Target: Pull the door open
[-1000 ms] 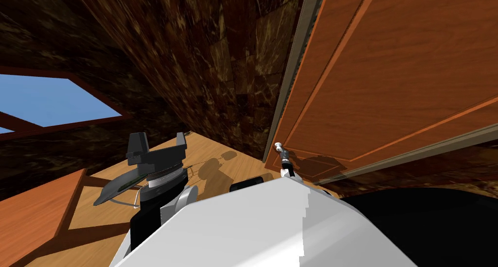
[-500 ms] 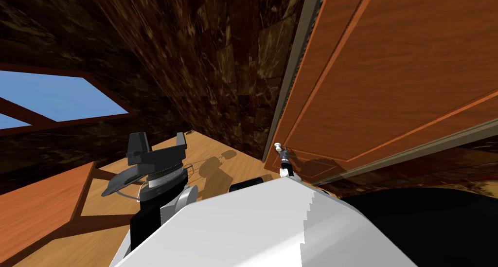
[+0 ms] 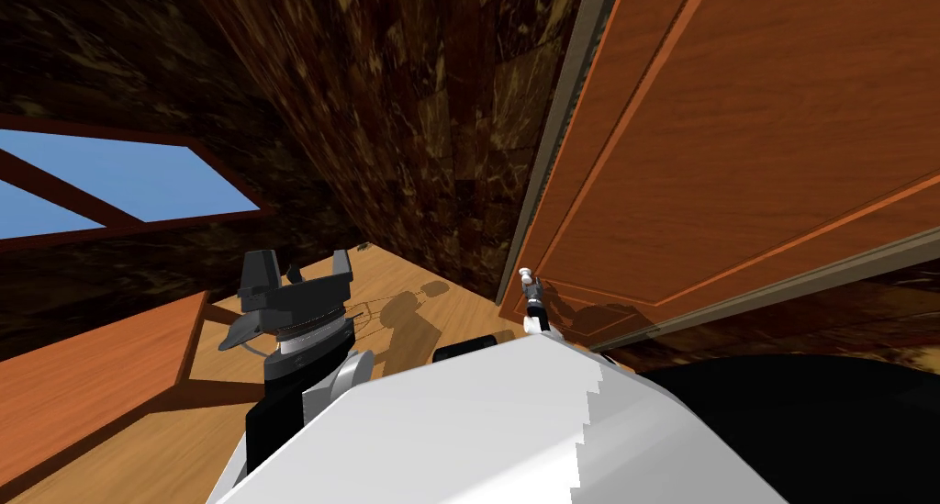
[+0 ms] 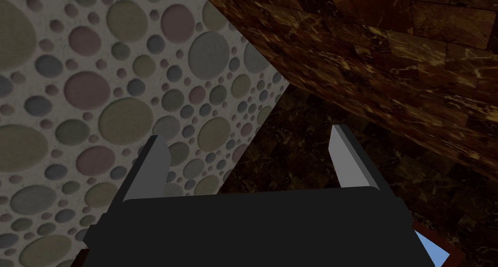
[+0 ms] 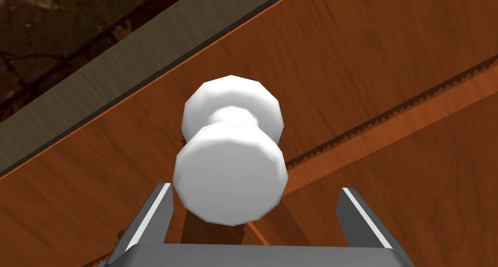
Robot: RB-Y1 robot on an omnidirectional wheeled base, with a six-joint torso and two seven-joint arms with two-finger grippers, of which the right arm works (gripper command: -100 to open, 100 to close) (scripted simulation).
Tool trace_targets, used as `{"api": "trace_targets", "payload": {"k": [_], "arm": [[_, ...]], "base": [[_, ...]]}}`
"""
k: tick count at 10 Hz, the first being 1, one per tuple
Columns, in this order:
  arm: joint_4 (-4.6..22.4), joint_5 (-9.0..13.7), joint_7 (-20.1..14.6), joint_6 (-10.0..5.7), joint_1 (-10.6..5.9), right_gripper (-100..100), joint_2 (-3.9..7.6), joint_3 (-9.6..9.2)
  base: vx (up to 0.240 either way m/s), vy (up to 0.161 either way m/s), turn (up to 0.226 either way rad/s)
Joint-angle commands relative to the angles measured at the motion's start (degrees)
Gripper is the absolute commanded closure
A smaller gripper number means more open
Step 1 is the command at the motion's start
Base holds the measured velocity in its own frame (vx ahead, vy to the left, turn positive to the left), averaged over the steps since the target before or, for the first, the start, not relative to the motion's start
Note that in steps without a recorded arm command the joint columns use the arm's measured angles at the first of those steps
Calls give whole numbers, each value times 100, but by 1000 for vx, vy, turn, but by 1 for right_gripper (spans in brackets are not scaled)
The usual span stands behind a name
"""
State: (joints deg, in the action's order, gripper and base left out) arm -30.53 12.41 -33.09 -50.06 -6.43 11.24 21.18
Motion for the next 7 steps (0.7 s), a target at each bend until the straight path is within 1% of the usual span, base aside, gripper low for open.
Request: {"api": "trace_targets", "payload": {"k": [1, 3, 4, 5, 6, 7], "arm": [[25, 43, -160, -8, -38, -100, -18, -6], [33, 196, -525, -12, -108, -100, -98, -30], [33, 196, -595, -12, -108, -100, -98, -30], [36, 276, -799, -14, -144, -100, -140, -43], [36, 276, -820, -14, -144, -100, -140, -43], [40, 357, -1047, -16, -181, -100, -182, -56]], "base": [[-54, -11, 23], [-70, 1, 50], [-63, 0, 20], [-61, -12, 38], [-45, -6, 20], [-54, -5, 36]]}}
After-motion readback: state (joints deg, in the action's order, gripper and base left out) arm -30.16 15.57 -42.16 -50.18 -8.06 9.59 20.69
